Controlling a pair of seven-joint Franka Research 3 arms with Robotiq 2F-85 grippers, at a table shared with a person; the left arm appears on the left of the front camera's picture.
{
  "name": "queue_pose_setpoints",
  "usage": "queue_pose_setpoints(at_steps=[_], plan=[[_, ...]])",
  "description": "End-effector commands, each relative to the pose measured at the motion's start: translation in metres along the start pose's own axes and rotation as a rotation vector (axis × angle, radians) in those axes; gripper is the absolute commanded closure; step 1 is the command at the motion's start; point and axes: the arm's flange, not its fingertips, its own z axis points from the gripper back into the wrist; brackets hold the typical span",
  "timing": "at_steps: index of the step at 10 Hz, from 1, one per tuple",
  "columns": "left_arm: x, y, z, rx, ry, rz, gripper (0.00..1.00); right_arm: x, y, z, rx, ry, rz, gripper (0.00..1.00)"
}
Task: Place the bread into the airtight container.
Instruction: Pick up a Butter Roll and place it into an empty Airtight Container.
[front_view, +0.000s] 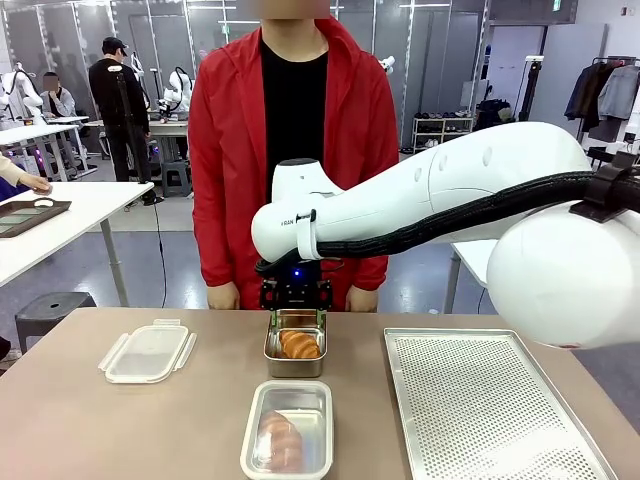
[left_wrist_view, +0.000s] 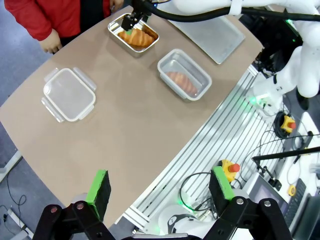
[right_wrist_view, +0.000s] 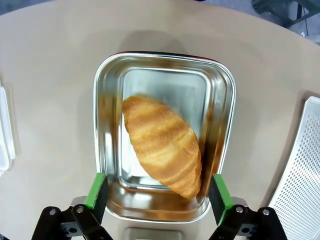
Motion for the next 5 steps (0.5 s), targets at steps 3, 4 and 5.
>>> queue_pose_setpoints(at_steps=[3, 4, 5], plan=[[0.0002, 0.0000, 0.0009, -0.012, -0.003, -0.018, 0.00, 0.0011, -0.0021, 0.0005, 0.005, 0.002, -0.002, 0.00], [0.0002, 0.0000, 0.0009, -0.012, -0.003, -0.018, 0.00, 0.0011, -0.0021, 0.0005, 0.005, 0.002, -0.002, 0.00], [0.0002, 0.0000, 0.0009, -0.012, -0.003, -0.018, 0.00, 0.0011, -0.0021, 0.0005, 0.005, 0.002, -0.002, 0.00]])
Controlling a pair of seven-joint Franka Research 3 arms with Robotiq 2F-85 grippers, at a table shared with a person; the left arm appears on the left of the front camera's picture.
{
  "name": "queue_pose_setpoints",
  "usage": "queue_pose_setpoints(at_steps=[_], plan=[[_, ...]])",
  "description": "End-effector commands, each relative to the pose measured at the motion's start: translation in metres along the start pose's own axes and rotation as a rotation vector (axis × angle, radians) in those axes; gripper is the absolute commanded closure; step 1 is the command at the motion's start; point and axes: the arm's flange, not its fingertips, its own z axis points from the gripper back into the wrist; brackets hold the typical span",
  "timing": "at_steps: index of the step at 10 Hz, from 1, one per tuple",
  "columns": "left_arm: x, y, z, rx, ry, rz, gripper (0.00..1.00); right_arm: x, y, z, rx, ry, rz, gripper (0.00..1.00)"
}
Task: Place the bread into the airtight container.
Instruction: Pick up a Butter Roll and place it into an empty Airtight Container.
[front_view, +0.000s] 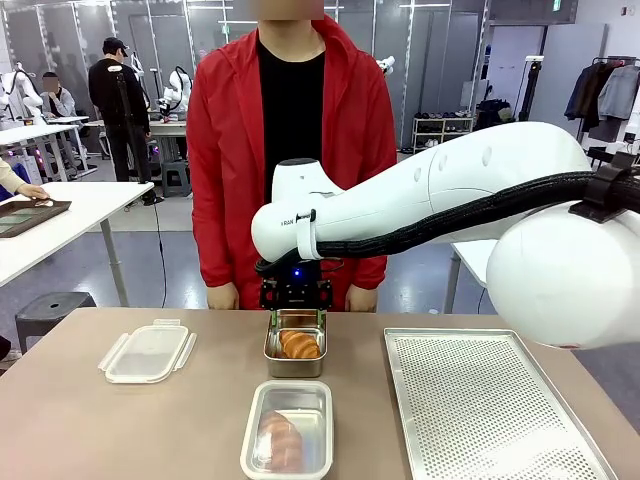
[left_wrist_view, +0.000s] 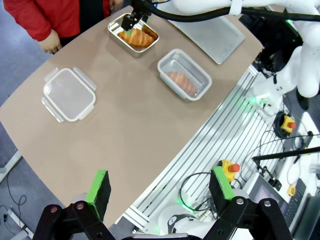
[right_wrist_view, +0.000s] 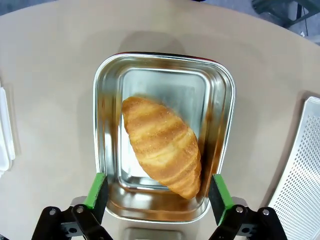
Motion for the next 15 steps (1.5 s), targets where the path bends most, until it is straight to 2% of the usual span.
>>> queue_pose_setpoints(at_steps=[1, 4, 5, 6, 7, 9, 11, 12, 13, 15], plan=[[0.000, 0.000, 0.001, -0.012, -0.003, -0.018, 0.00, 0.000, -0.001, 0.000, 0.006, 0.003, 0.000, 0.00], [0.000, 0.000, 0.001, -0.012, -0.003, -0.018, 0.00, 0.000, 0.000, 0.000, 0.000, 0.000, 0.000, 0.00], [0.000, 0.000, 0.001, -0.012, -0.003, -0.018, 0.00, -0.009, -0.019, 0.025, -0.008, -0.033, 0.034, 0.00], [0.000, 0.000, 0.001, -0.012, -0.003, -0.018, 0.00, -0.019, -0.036, 0.055, 0.087, 0.009, 0.092, 0.00], [0.000, 0.000, 0.001, -0.012, -0.003, -0.018, 0.00, -0.031, -0.055, 0.080, 0.127, 0.020, 0.168, 0.00], [0.000, 0.000, 0.001, -0.012, -0.003, -0.018, 0.00, -0.050, -0.098, 0.127, 0.162, -0.032, 0.207, 0.00], [0.000, 0.000, 0.001, -0.012, -0.003, -0.018, 0.00, -0.087, -0.154, 0.180, 0.208, -0.060, 0.276, 0.00], [0.000, 0.000, 0.001, -0.012, -0.003, -0.018, 0.00, -0.108, -0.183, 0.204, 0.268, -0.014, 0.313, 0.00], [0.000, 0.000, 0.001, -0.012, -0.003, -0.018, 0.00, -0.127, -0.207, 0.223, 0.299, -0.013, 0.348, 0.00], [0.000, 0.000, 0.001, -0.012, -0.003, -0.018, 0.00, -0.175, -0.267, 0.267, 0.343, -0.055, 0.420, 0.00]])
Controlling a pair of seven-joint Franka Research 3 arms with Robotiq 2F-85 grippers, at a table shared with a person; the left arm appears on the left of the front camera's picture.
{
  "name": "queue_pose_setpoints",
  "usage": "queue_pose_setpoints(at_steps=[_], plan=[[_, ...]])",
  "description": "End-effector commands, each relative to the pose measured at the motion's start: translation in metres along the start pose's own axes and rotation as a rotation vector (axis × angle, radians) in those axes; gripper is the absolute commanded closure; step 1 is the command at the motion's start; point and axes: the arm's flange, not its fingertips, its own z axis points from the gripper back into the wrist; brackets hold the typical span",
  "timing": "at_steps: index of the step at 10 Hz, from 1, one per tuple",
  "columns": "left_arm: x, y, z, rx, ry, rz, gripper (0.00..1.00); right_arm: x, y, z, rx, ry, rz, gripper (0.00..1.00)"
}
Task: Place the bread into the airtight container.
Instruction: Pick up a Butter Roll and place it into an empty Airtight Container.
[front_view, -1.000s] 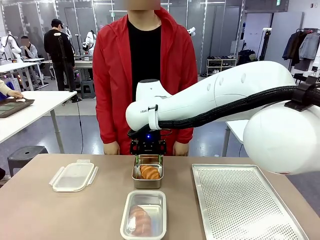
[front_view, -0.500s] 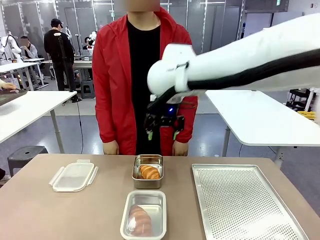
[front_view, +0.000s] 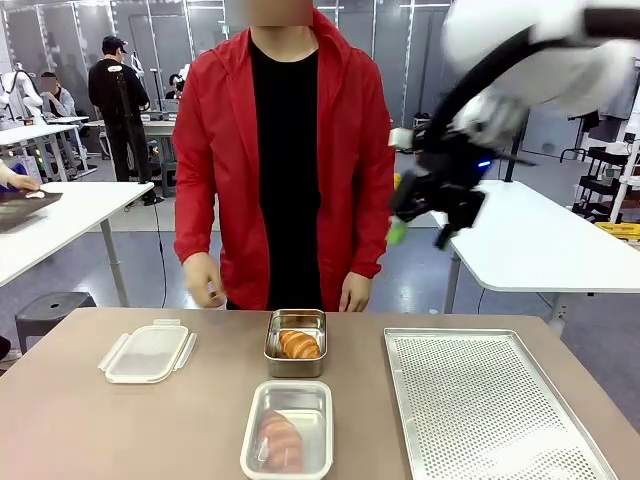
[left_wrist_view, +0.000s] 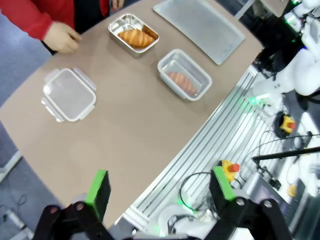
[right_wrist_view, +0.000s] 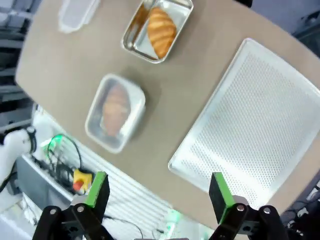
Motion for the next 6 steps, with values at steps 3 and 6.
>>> queue_pose_setpoints(at_steps=[3, 6], plan=[[0.000, 0.000, 0.001, -0.012, -0.002, -0.019, 0.00, -0.137, -0.031, 0.092, -0.101, -0.164, 0.142, 0.00], [0.000, 0.000, 0.001, -0.012, -0.002, -0.019, 0.00, -0.191, -0.035, 0.123, -0.218, -0.276, 0.104, 0.00]])
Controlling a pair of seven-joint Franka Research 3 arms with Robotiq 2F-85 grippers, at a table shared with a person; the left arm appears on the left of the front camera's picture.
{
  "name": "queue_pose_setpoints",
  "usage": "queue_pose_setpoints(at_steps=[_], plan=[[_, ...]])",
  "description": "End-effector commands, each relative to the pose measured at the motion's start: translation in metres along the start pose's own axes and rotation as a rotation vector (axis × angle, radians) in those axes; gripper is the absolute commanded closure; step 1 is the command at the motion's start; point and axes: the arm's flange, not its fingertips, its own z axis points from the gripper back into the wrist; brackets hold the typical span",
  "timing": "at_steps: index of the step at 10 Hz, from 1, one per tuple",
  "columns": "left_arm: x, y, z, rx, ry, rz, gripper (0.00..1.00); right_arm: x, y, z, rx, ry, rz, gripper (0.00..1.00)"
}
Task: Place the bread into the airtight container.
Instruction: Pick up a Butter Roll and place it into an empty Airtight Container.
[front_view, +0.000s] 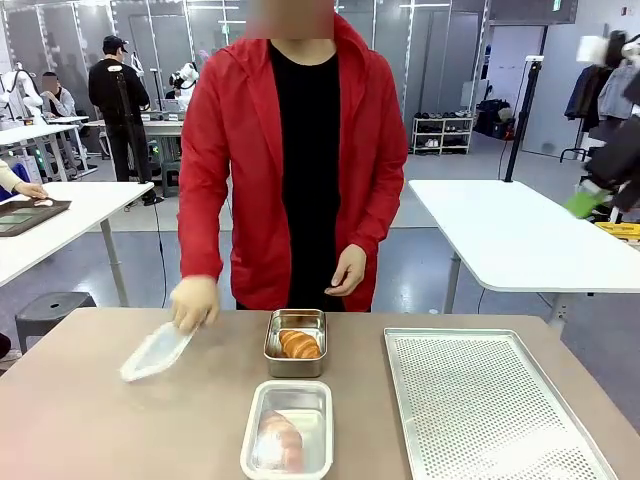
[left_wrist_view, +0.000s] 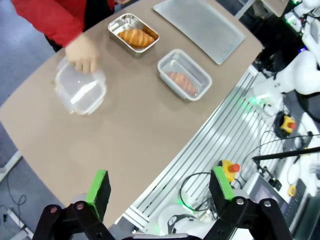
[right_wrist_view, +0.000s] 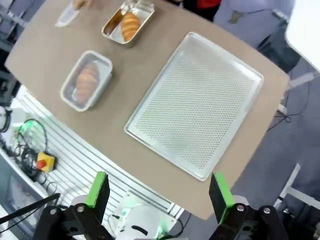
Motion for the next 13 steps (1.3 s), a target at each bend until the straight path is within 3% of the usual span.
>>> queue_pose_setpoints(at_steps=[1, 3, 4, 13], plan=[[0.000, 0.000, 0.001, -0.013, -0.002, -0.019, 0.00, -0.017, 0.001, -0.001, -0.054, -0.042, -0.019, 0.00], [0.000, 0.000, 0.001, -0.013, -0.002, -0.019, 0.00, -0.022, 0.001, 0.000, -0.088, -0.080, -0.091, 0.00], [0.000, 0.000, 0.001, -0.013, -0.002, -0.019, 0.00, -0.020, 0.003, 0.012, -0.044, -0.038, -0.001, 0.00], [0.000, 0.000, 0.001, -0.013, -0.002, -0.019, 0.00, -0.020, 0.003, 0.012, -0.044, -0.038, -0.001, 0.00]])
